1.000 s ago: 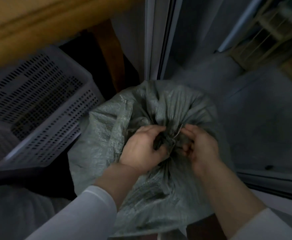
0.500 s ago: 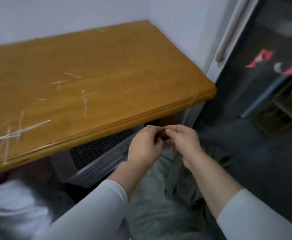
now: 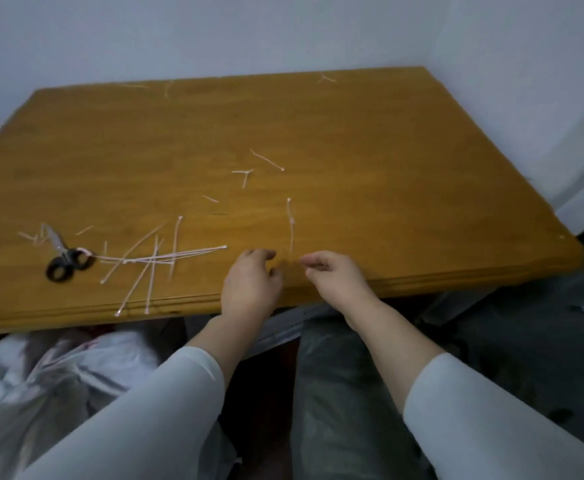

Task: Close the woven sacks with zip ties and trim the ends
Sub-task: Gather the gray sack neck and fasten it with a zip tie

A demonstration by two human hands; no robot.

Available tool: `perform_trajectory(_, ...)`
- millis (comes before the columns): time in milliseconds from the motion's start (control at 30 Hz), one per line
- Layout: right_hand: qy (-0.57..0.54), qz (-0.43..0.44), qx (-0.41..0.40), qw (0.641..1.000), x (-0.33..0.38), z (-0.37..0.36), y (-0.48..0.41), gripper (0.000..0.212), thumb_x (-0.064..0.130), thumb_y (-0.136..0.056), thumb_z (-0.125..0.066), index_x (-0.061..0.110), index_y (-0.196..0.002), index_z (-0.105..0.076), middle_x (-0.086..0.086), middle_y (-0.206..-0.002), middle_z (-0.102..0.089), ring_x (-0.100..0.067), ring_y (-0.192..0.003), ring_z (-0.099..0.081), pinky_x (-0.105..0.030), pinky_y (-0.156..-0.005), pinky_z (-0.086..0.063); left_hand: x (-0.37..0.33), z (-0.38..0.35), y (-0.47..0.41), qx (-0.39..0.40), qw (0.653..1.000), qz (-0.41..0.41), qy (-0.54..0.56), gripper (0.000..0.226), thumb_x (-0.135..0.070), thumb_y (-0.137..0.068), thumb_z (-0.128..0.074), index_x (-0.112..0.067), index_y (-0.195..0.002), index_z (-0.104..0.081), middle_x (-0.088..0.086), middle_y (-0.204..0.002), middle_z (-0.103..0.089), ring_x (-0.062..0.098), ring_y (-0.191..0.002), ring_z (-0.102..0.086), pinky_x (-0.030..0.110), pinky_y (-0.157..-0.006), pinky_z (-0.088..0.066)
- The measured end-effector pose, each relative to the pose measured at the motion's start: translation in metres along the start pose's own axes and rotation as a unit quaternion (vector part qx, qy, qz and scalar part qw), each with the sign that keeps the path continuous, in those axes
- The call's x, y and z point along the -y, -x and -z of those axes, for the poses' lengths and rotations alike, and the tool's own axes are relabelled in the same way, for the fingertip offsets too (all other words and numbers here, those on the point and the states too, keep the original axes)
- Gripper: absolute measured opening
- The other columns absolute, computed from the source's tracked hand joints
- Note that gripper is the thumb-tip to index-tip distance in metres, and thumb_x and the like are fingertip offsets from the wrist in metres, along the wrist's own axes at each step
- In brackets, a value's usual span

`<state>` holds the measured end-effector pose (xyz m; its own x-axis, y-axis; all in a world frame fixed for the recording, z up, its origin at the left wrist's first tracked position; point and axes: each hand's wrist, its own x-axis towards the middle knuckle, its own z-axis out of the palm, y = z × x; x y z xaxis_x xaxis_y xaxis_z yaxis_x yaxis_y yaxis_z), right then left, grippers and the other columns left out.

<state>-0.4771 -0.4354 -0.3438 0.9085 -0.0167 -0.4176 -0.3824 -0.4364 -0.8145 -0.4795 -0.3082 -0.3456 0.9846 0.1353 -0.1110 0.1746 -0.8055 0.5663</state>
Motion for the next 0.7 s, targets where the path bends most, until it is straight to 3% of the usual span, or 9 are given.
perform_trajectory(133, 0.076, 0.051, 0.071, 0.993, 0.029, -0.055, -0.026, 0.033, 0.01, -0.096, -0.044, 0.023, -0.122, -0.06, 0.002, -0.132, -0.056, -0.019, -0.121, -0.051, -0.03, -0.098, -0.044, 0.041, 0.029, -0.025, -0.033, 0.998, 0.059, 0.0, 0.038, -0.017, -0.092, -0.047, -0.015, -0.129, -0.052, 0.004, -0.136, -0.048, 0.023, -0.122, -0.047, 0.032, -0.096, -0.041)
perform_trajectory(267, 0.174, 0.164, 0.105, 0.965, 0.064, -0.117, -0.04, 0.037, 0.012, -0.095, -0.043, 0.027, -0.126, -0.056, 0.002, -0.137, -0.051, -0.021, -0.125, -0.047, -0.035, -0.103, -0.04, 0.094, 0.062, -0.038, -0.117, 0.987, 0.105, 0.021, 0.04, -0.007, -0.087, -0.048, -0.009, -0.126, -0.056, 0.011, -0.134, -0.05, 0.028, -0.125, -0.045, 0.033, -0.102, -0.036)
perform_trajectory(400, 0.247, 0.255, 0.149, 0.923, 0.09, -0.168, -0.05, 0.041, 0.015, -0.097, -0.039, 0.029, -0.135, -0.046, 0.002, -0.151, -0.033, -0.02, -0.138, -0.029, -0.028, -0.112, -0.023, 0.145, 0.098, -0.047, -0.194, 0.958, 0.208, 0.044, 0.04, -0.009, -0.091, -0.044, -0.01, -0.131, -0.05, 0.014, -0.14, -0.039, 0.03, -0.129, -0.038, 0.037, -0.106, -0.032)
perform_trajectory(467, 0.306, 0.287, 0.188, 0.888, 0.095, -0.192, -0.053, 0.045, 0.021, -0.098, -0.037, 0.037, -0.14, -0.036, 0.003, -0.157, -0.016, -0.02, -0.144, -0.014, -0.034, -0.118, -0.013, 0.167, 0.113, -0.053, -0.221, 0.943, 0.244, 0.05, 0.04, -0.009, -0.092, -0.042, -0.011, -0.131, -0.048, 0.015, -0.139, -0.037, 0.033, -0.129, -0.036, 0.038, -0.107, -0.03)
perform_trajectory(600, 0.467, 0.305, 0.241, 0.795, 0.093, -0.223, -0.06, 0.051, 0.035, -0.096, -0.035, 0.046, -0.143, -0.017, 0.008, -0.158, 0.014, -0.022, -0.145, 0.015, -0.055, -0.115, 0.006, 0.2, 0.128, -0.068, -0.184, 0.94, 0.284, 0.043, 0.045, -0.018, -0.094, -0.043, -0.017, -0.139, -0.037, 0.018, -0.148, -0.026, 0.034, -0.137, -0.023, 0.04, -0.111, -0.025)
perform_trajectory(700, 0.526, 0.311, 0.23, 0.758, 0.084, -0.233, -0.072, 0.051, 0.05, -0.097, -0.026, 0.049, -0.143, -0.006, 0.009, -0.157, 0.017, -0.023, -0.144, 0.017, -0.06, -0.112, 0.009, 0.22, 0.128, -0.082, -0.123, 0.948, 0.292, 0.029, 0.062, -0.029, -0.091, -0.048, -0.032, -0.146, -0.02, 0.017, -0.155, -0.004, 0.037, -0.143, -0.005, 0.044, -0.114, -0.017)
